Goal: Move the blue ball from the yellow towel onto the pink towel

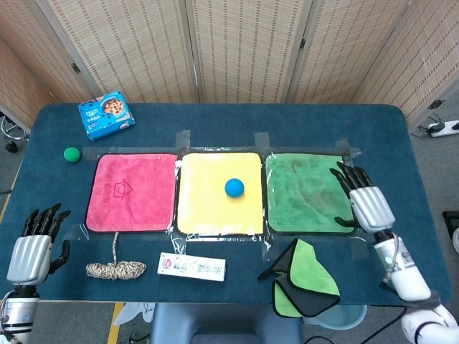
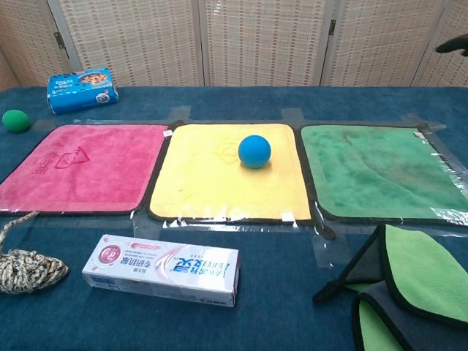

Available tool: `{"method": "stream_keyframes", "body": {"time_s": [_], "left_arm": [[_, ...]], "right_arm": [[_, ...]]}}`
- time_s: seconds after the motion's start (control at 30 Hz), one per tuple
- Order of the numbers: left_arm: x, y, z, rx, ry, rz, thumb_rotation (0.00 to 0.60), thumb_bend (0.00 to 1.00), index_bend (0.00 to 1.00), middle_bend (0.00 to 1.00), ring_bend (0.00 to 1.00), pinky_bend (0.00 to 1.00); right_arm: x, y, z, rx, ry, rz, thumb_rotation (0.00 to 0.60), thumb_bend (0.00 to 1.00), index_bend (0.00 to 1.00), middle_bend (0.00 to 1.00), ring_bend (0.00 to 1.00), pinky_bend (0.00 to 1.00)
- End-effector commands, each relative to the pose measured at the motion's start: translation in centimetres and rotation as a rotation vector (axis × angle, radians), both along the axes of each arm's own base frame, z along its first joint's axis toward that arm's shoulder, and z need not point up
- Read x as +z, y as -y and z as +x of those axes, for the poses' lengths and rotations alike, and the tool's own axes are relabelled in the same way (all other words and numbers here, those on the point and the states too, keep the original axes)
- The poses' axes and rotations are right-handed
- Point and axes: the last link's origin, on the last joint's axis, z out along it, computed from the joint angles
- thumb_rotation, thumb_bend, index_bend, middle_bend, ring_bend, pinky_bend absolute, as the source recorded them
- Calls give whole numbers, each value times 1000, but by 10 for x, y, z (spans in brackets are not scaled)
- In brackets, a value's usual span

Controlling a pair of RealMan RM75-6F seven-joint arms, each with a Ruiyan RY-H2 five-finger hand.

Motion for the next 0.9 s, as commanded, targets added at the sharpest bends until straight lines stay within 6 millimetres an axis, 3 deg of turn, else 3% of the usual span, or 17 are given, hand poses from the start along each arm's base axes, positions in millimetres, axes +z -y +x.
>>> {"method": "stream_keyframes", "body": {"time_s": [0.03, 0.2, 0.4, 0.9], "left_arm": [[1, 2, -1, 5, -1, 1, 600, 587, 171, 95, 120, 36], [4, 5, -3, 17, -7, 9, 600, 588, 171, 95, 119, 35], [8, 8, -5, 28, -14, 12, 600, 588, 171, 95, 120, 36], [14, 11, -7, 43, -20, 13, 600, 587, 171, 95, 119, 36]], "right_arm": [[-28, 44, 24, 42, -40, 21, 600, 76, 4, 0, 21, 0], [-62, 83, 52, 78, -33, 61, 600, 76, 4, 0, 21, 0], [-97, 111, 83, 127, -41, 103, 600, 75, 4, 0, 16, 0], [-151, 147, 134, 158, -44, 162, 600, 75, 0, 0, 0, 0]]}}
